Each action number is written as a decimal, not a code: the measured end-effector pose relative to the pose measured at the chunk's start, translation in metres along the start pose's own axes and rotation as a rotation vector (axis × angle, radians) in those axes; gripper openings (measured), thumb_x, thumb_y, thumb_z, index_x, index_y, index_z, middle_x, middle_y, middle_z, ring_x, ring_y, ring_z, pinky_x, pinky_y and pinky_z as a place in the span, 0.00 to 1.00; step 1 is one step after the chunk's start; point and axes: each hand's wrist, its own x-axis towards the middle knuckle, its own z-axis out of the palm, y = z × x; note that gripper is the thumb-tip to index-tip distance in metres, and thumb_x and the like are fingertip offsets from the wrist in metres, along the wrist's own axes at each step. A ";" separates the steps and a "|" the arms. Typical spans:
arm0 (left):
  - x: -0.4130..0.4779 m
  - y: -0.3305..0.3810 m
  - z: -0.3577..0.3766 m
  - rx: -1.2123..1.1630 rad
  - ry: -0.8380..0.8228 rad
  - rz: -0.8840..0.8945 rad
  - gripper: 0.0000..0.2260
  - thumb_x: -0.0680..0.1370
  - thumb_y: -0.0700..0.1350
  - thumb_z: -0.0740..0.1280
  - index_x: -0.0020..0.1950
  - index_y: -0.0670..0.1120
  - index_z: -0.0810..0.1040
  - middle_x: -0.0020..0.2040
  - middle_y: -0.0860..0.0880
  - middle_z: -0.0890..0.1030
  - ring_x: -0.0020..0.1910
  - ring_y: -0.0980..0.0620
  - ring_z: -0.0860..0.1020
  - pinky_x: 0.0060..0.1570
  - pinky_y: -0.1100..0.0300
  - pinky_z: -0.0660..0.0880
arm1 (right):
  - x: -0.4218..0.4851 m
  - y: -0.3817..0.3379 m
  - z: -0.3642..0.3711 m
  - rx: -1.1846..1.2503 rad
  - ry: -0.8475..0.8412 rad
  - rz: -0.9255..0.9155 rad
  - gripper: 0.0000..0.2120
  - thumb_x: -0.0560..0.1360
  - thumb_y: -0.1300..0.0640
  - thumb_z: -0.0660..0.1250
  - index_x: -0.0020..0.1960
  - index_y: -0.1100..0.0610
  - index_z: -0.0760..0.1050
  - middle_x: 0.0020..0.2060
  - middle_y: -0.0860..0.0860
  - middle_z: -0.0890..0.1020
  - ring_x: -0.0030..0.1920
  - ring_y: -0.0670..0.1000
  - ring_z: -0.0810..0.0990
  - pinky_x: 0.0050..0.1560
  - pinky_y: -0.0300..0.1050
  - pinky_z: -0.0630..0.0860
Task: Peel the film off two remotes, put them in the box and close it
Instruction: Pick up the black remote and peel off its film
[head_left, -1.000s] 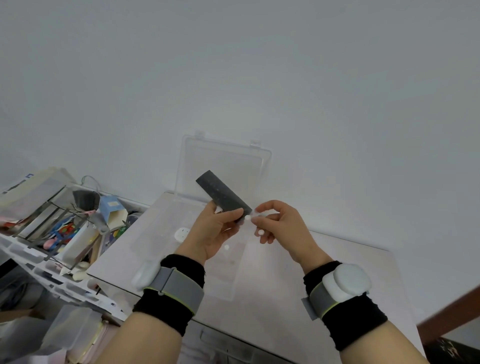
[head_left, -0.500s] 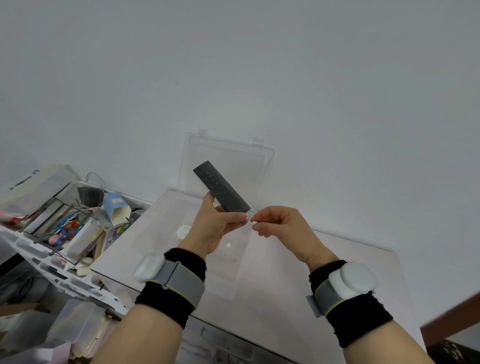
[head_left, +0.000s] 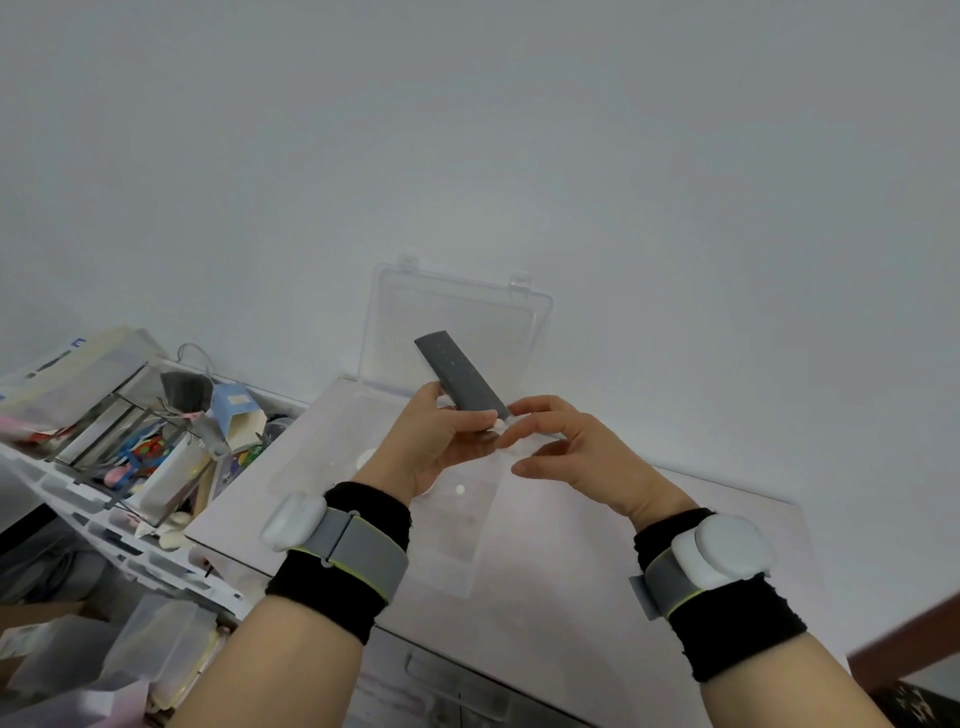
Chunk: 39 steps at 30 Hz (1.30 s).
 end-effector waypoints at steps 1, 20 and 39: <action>0.000 0.000 0.001 -0.003 0.011 -0.010 0.25 0.73 0.32 0.71 0.68 0.40 0.67 0.56 0.35 0.82 0.42 0.43 0.85 0.47 0.50 0.83 | 0.002 0.000 0.001 -0.039 -0.012 -0.016 0.10 0.71 0.62 0.74 0.49 0.50 0.84 0.63 0.46 0.72 0.51 0.40 0.78 0.54 0.38 0.78; -0.011 -0.008 0.007 0.117 0.094 0.190 0.32 0.73 0.32 0.72 0.72 0.50 0.65 0.55 0.40 0.83 0.50 0.43 0.84 0.54 0.47 0.80 | 0.013 0.003 0.017 0.107 0.274 -0.039 0.03 0.70 0.62 0.75 0.44 0.59 0.85 0.50 0.52 0.80 0.39 0.51 0.82 0.45 0.43 0.81; -0.017 -0.045 -0.001 0.057 0.127 0.125 0.23 0.77 0.34 0.66 0.71 0.49 0.69 0.52 0.41 0.84 0.50 0.46 0.83 0.50 0.57 0.79 | 0.004 0.024 0.052 0.483 0.351 0.254 0.11 0.68 0.65 0.76 0.48 0.61 0.78 0.38 0.56 0.84 0.36 0.52 0.83 0.43 0.46 0.81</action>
